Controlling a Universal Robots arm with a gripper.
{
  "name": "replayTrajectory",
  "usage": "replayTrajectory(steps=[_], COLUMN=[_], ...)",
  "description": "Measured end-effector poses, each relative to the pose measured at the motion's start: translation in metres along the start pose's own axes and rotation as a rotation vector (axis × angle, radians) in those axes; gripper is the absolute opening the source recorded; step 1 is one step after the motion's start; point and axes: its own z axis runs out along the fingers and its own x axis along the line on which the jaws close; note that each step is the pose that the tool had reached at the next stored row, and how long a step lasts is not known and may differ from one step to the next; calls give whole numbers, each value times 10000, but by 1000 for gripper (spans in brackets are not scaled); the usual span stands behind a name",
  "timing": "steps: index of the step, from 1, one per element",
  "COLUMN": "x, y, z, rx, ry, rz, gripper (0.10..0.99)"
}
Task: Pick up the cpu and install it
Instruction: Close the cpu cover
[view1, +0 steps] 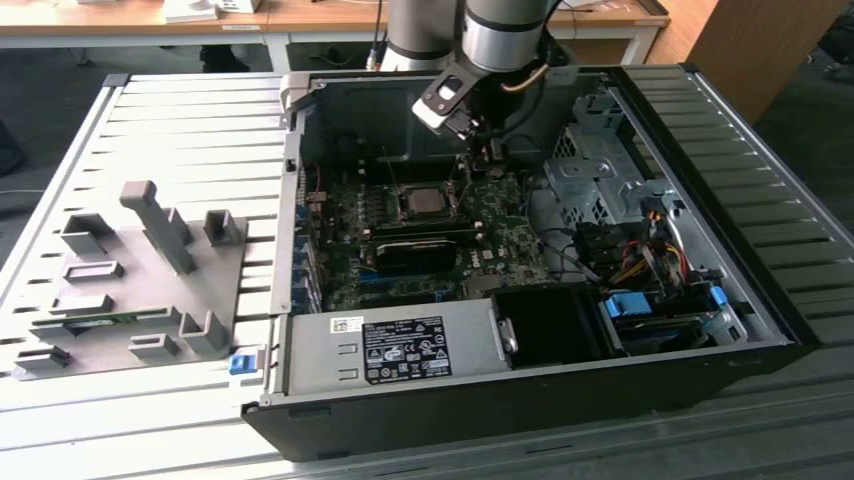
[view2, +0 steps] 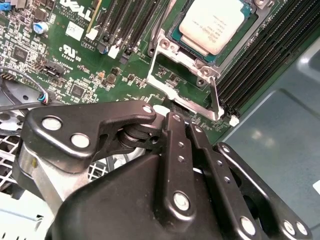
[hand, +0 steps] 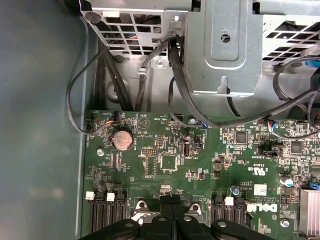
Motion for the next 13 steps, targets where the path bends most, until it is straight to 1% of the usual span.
replayTrajectory(steps=[13], x=[2], y=[-104], z=[10], rx=[0], ry=[0], rz=[9], gripper=[106])
